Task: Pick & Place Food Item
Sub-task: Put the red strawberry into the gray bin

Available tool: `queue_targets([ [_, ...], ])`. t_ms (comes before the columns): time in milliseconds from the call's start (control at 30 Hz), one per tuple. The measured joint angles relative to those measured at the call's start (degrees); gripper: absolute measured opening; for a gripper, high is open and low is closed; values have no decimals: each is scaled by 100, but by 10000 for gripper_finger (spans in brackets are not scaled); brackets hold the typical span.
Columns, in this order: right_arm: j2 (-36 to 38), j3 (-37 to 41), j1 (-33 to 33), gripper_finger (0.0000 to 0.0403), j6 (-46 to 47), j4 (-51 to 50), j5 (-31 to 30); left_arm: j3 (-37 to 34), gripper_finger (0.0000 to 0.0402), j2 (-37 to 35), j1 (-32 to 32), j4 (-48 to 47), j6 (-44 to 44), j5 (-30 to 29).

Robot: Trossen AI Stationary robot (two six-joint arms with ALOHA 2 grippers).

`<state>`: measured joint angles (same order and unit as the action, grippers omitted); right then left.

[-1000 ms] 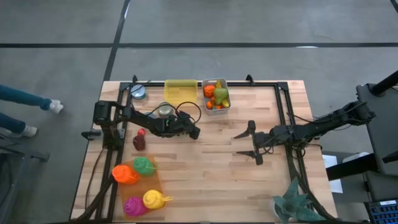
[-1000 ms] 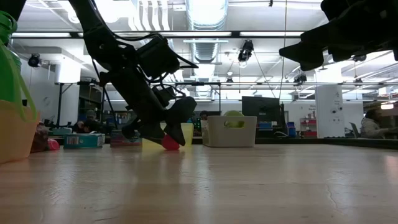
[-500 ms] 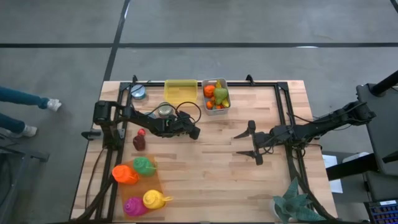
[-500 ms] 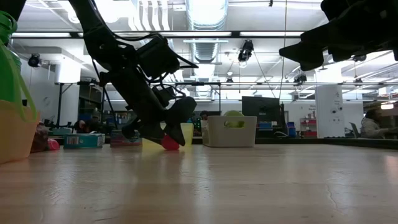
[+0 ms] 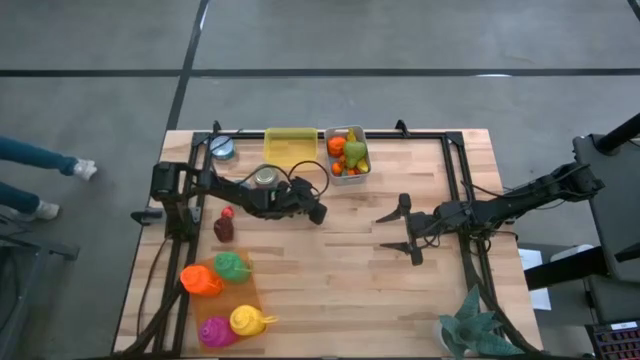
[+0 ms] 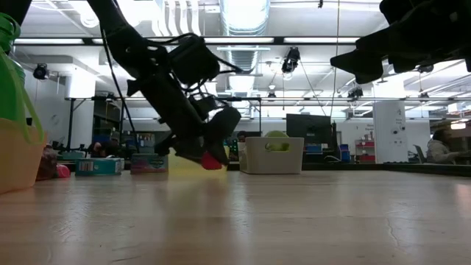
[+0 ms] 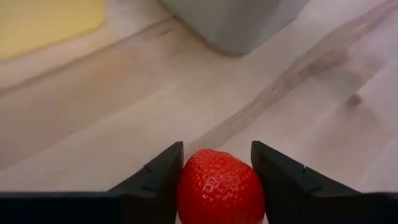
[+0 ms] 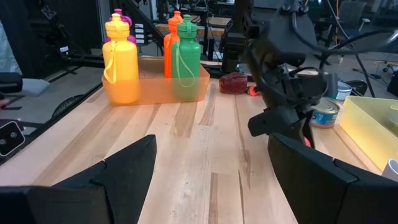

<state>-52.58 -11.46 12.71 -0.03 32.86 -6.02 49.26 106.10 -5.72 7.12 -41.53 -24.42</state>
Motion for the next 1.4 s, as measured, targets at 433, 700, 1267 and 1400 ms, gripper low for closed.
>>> queue_targets([
  [433, 0, 0, 1, 306, 0, 0, 0, 795, 168, -9, -112, -12, 930, -107],
  [700, 0, 0, 2, 306, 0, -2, 0, 1538, 194, -11, -413, -136, 1864, -108],
  [1267, 0, 0, 1, 306, -2, 0, 0, 2164, 195, 387, -1317, 425, 2451, 558],
  [1400, 0, 0, 0, 306, 0, 0, 0, 2425, 192, 770, -1403, 352, 2461, 876],
])
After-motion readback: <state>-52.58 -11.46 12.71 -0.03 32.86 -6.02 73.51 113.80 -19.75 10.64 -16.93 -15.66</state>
